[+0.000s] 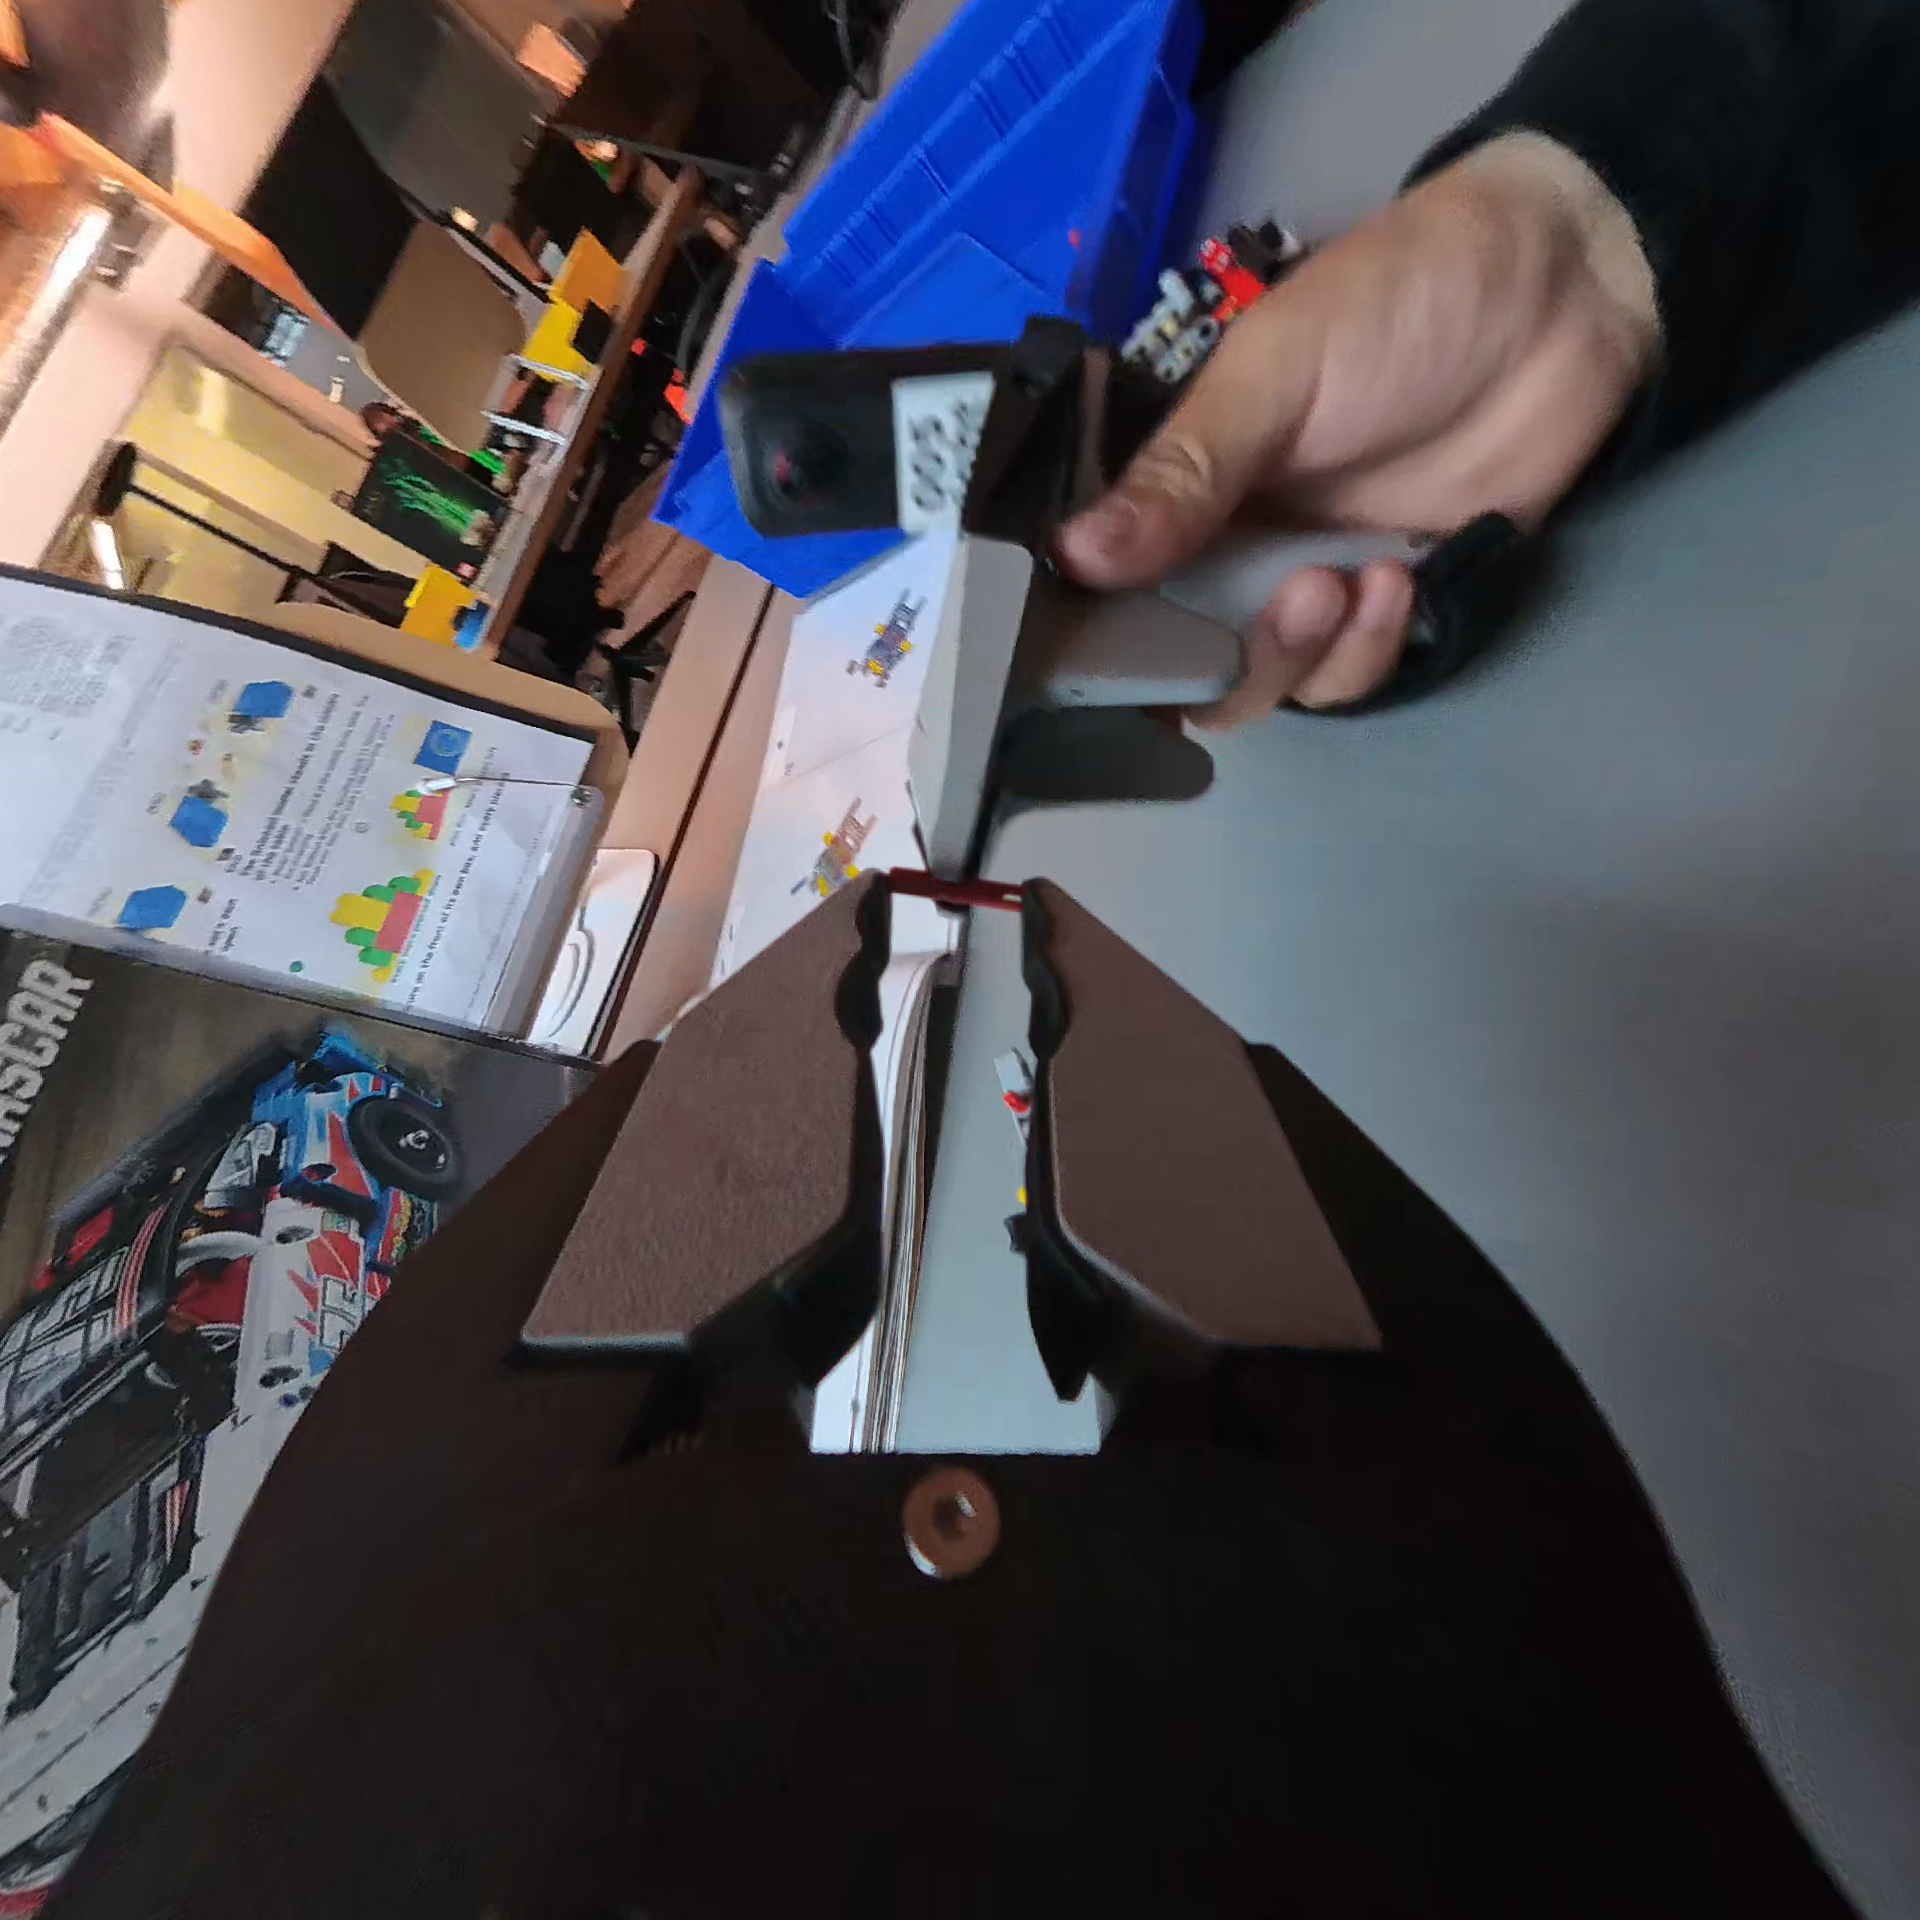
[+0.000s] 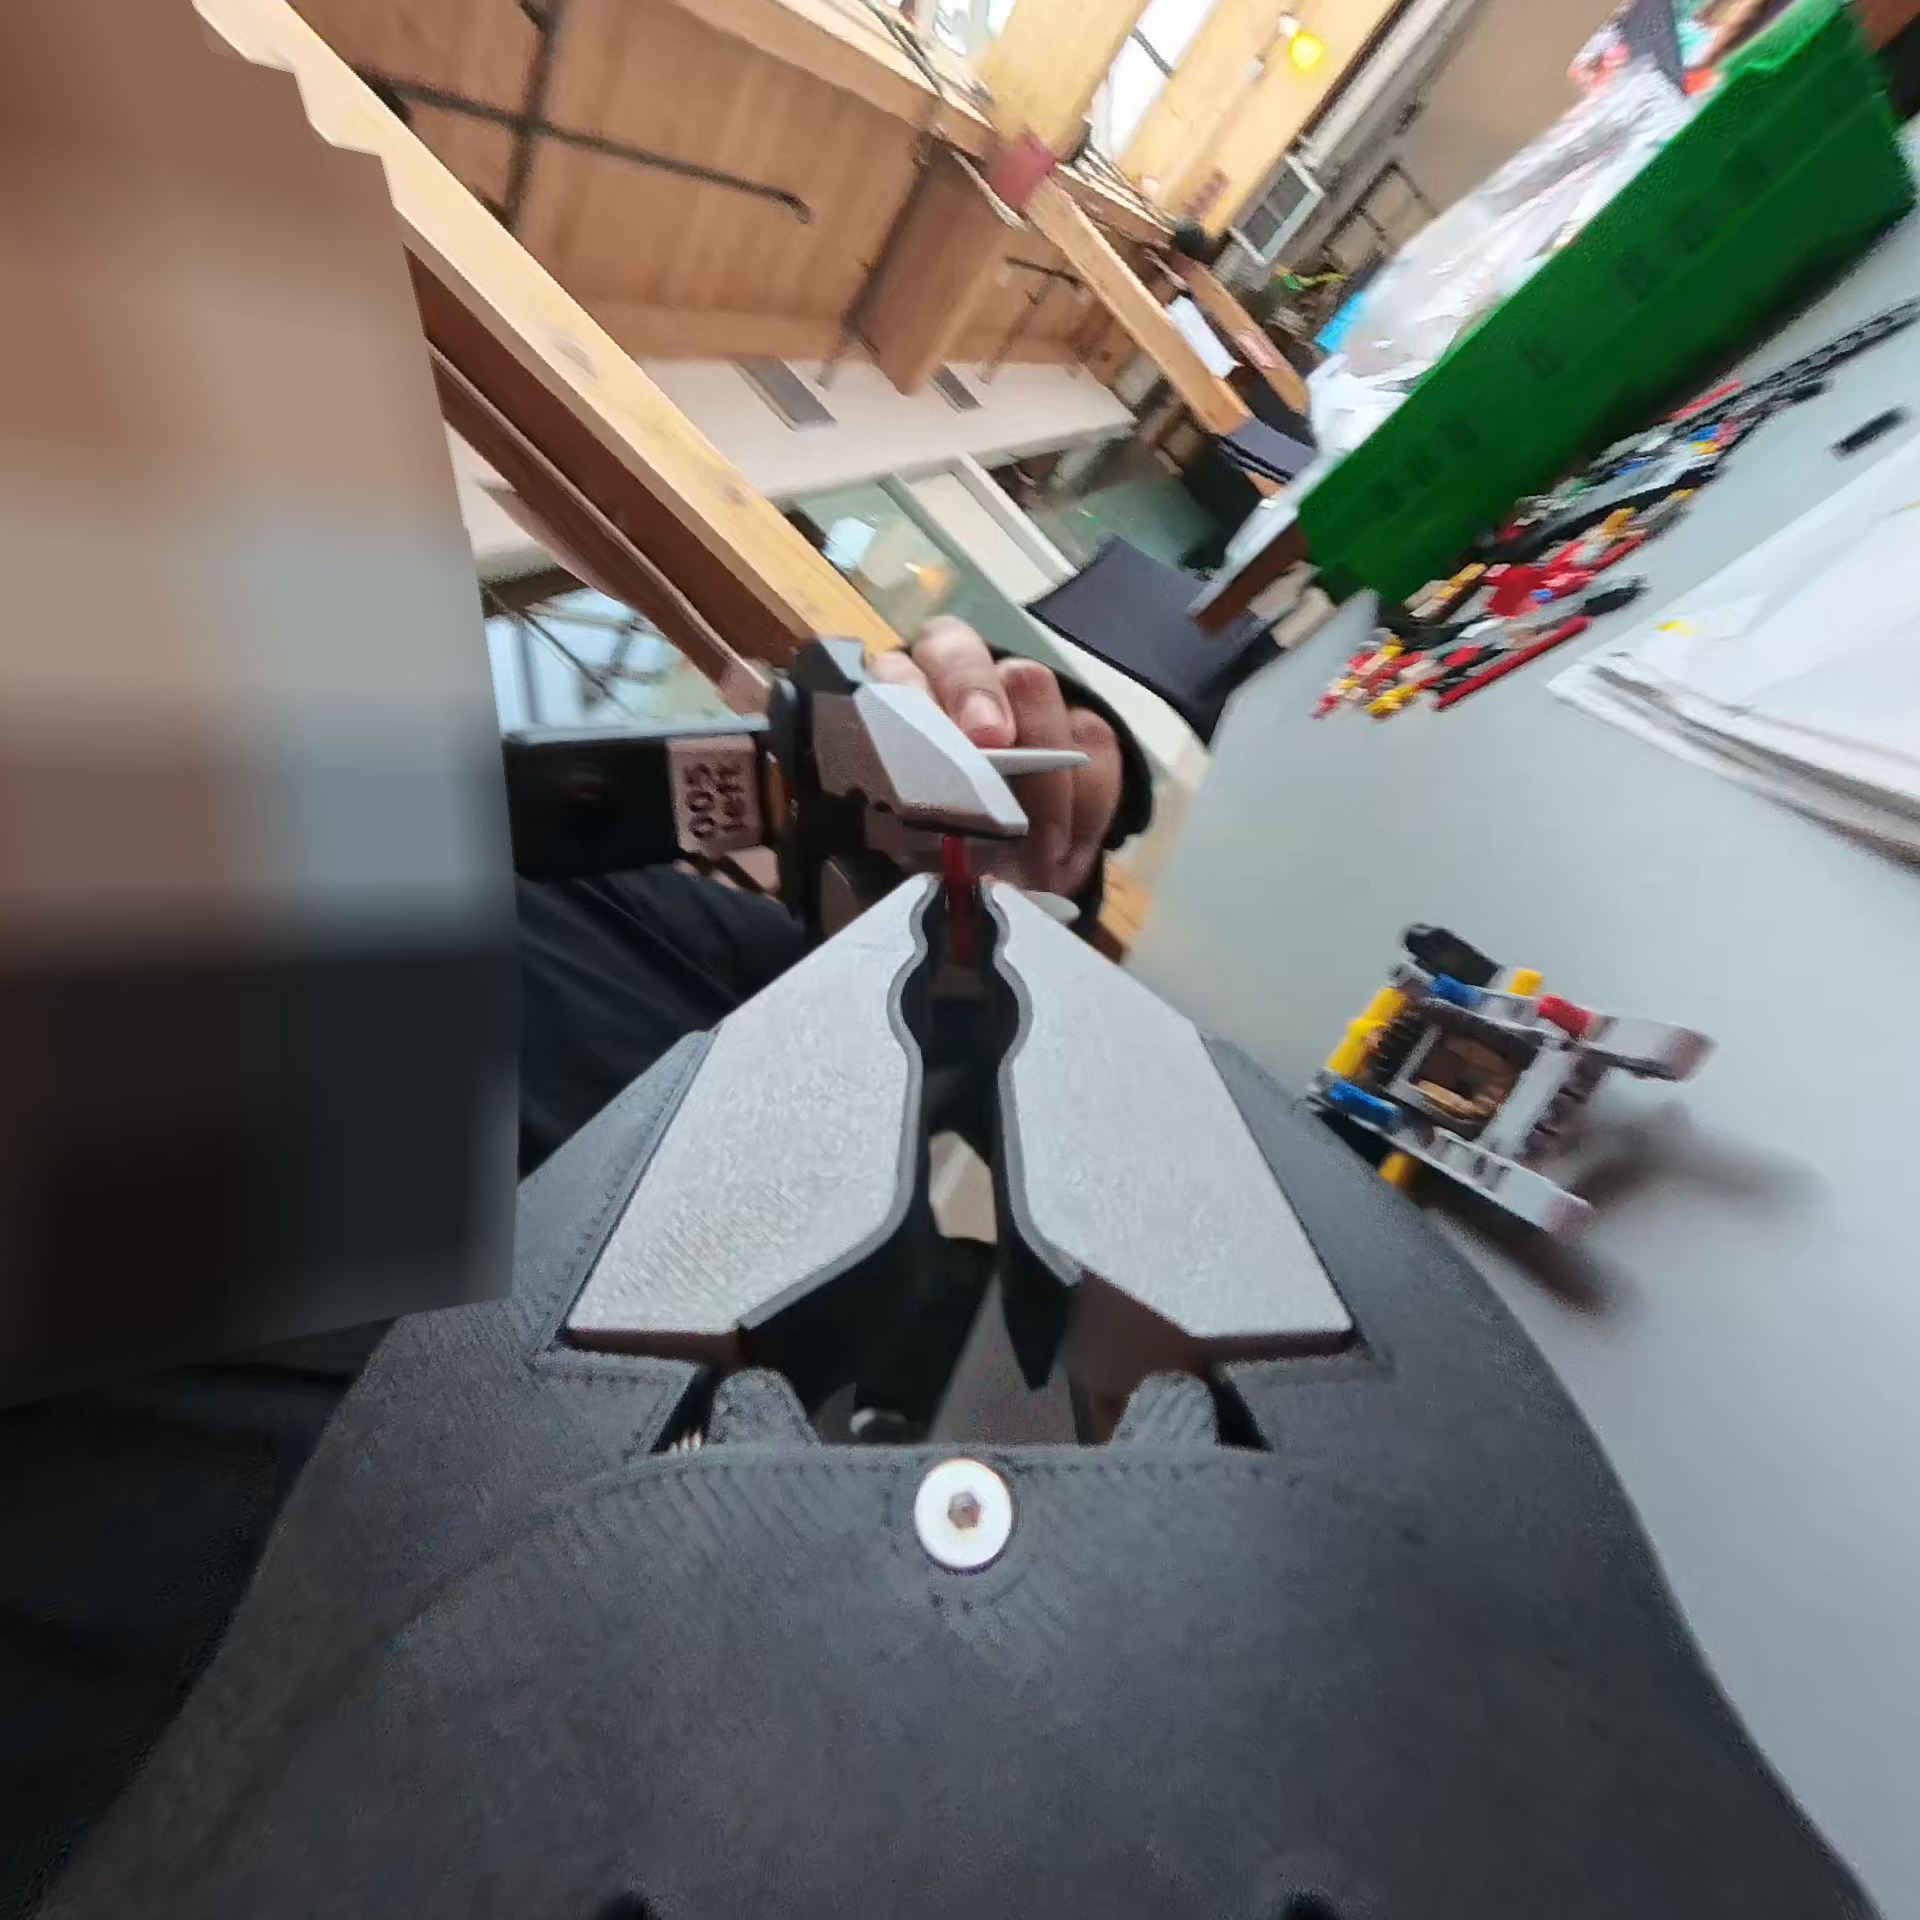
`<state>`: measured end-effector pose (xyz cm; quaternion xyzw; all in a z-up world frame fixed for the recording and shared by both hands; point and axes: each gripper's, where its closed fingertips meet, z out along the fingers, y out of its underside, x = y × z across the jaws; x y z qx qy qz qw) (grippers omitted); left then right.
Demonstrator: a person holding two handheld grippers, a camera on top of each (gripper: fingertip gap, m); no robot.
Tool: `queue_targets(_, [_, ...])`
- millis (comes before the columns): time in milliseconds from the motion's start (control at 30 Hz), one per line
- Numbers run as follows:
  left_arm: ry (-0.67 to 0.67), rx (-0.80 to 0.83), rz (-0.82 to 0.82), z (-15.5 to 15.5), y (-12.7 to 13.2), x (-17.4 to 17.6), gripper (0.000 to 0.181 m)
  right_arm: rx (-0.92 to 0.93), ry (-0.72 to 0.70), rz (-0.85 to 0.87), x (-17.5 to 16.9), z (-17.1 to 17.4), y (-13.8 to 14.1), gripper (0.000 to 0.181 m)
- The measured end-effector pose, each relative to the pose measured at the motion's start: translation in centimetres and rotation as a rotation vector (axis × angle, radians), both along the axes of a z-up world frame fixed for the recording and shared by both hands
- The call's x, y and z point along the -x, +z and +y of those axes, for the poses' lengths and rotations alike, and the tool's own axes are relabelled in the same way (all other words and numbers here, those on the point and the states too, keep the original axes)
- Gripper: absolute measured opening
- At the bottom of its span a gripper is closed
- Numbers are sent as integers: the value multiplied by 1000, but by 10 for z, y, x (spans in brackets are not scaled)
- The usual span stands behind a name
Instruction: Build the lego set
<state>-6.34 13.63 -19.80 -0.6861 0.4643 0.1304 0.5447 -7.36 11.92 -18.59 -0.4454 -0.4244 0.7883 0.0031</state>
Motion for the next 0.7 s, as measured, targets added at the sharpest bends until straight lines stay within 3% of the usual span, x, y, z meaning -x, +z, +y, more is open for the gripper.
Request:
queue_targets(33, [-4,16,29,0,-4,2,23,-62,-25,-11,0,1,-3,3])
queue_targets(200, [-12,50,176,-1,-19,7,23,-284,-106,-62,6,2,-16,10])
queue_targets(367, [-15,75,270,1,-29,8,23,-319,-123,-102,7,4,-25,1])
queue_targets(467, [51,166,143,4,-31,9,22,-297,-146,-97,7,10,-25,0])
queue_targets(533, [101,210,32,6,-29,13,35,-262,-157,-74,5,14,-20,0])
queue_targets(600, [140,307,-161,5,-30,11,48,-243,-178,-4,3,17,-9,0])
queue_targets(700, [76,484,-479,-4,-28,-6,40,-317,-190,89,1,9,0,0])
